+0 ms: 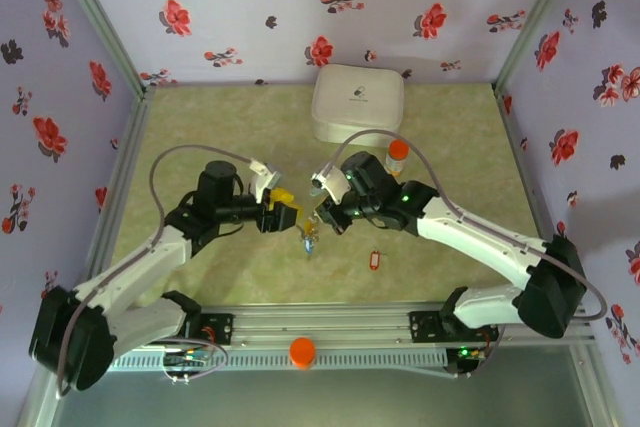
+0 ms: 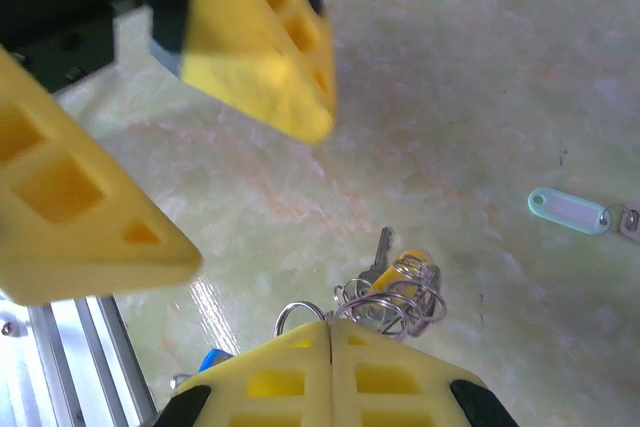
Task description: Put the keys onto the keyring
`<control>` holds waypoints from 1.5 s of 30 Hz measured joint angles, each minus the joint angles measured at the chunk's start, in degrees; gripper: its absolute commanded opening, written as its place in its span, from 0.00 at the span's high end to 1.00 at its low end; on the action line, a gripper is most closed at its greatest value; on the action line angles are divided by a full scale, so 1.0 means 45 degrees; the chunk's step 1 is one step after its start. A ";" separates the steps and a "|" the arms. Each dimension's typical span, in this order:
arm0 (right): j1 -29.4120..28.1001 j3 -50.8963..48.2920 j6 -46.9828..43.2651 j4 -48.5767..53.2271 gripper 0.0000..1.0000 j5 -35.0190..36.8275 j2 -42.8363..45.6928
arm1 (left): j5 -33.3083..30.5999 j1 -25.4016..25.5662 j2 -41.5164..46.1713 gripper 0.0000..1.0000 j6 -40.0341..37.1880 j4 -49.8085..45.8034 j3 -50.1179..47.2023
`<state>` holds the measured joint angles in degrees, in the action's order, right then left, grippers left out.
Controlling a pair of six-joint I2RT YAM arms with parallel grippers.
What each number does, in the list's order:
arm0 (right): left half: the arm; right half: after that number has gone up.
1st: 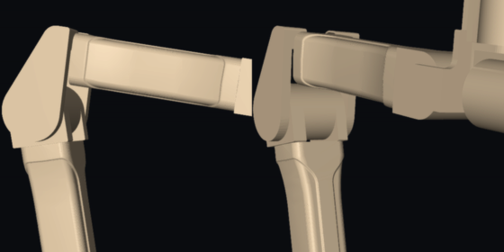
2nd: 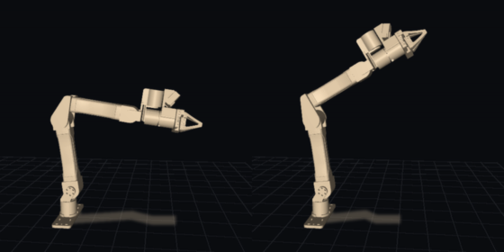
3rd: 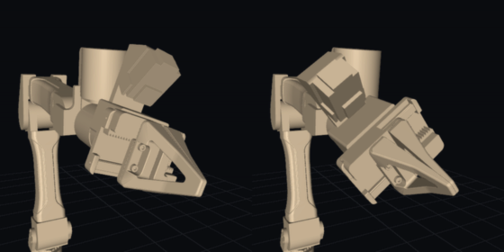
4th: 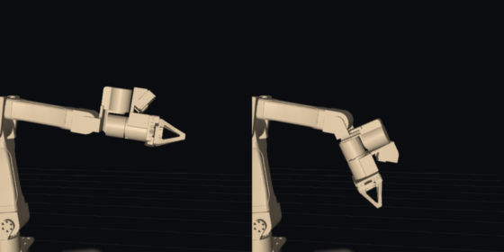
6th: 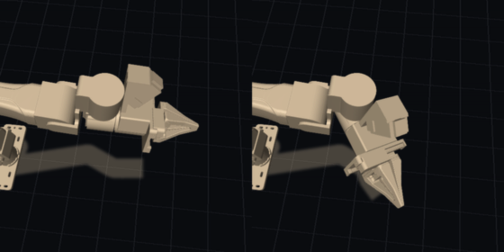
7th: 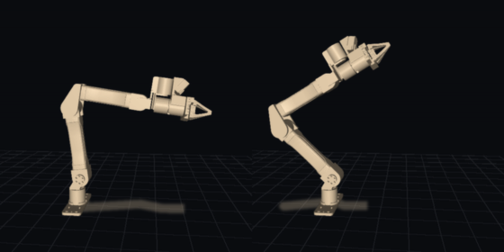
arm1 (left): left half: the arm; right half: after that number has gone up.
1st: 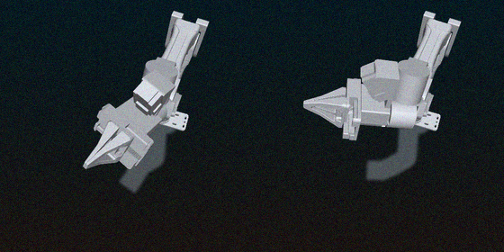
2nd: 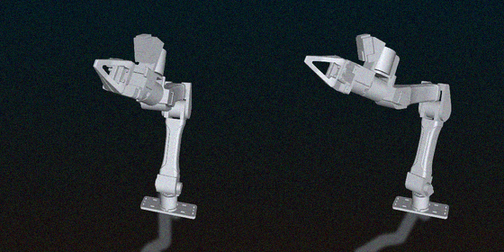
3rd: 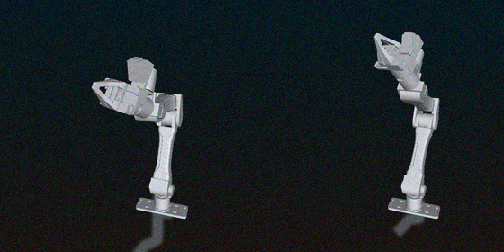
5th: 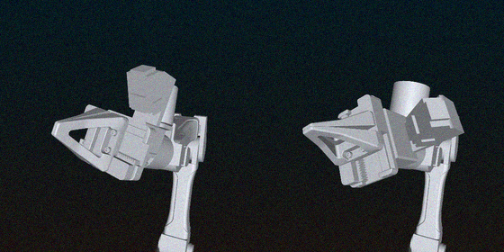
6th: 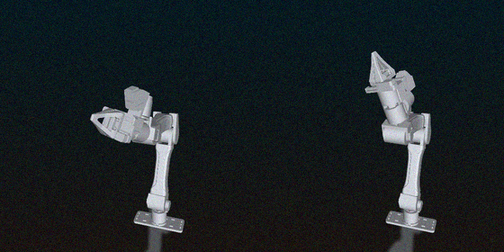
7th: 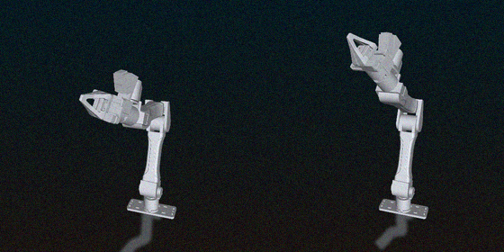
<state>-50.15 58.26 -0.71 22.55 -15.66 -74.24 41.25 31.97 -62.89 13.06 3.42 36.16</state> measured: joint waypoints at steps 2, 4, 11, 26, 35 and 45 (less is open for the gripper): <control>-0.0015 -0.0121 -0.0228 0.0015 1.00 -0.0005 0.0112 | 0.0918 0.0000 -0.0899 0.39 0.1093 0.1248 -0.0267; -0.0024 -0.0238 -0.0423 -0.0015 1.00 -0.0029 0.0199 | 0.1622 0.0000 -0.1569 0.40 0.2025 0.2322 -0.0554; -0.0034 -0.0306 -0.0529 -0.0092 1.00 -0.0170 0.0253 | 0.3070 0.0087 -0.2395 0.49 0.3604 0.4216 -0.0695; -0.0034 -0.0306 -0.0369 0.0005 1.00 0.0083 0.0267 | 0.3230 0.0491 -0.2487 0.58 0.3682 0.4274 -0.0695; -0.0049 -0.0515 -0.0160 -0.0680 1.00 0.0155 0.0427 | 0.2914 0.0685 -0.0772 0.62 0.2317 0.2560 -0.0991; -0.0058 -0.0631 -0.0034 -0.1054 1.00 -0.0073 0.0427 | 0.2278 0.0685 -0.0724 0.60 0.1705 0.2312 -0.0976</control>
<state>-50.41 55.42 -0.86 17.80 -15.99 -72.31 51.51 35.05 -66.15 20.73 13.82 31.77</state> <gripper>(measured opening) 0.050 0.397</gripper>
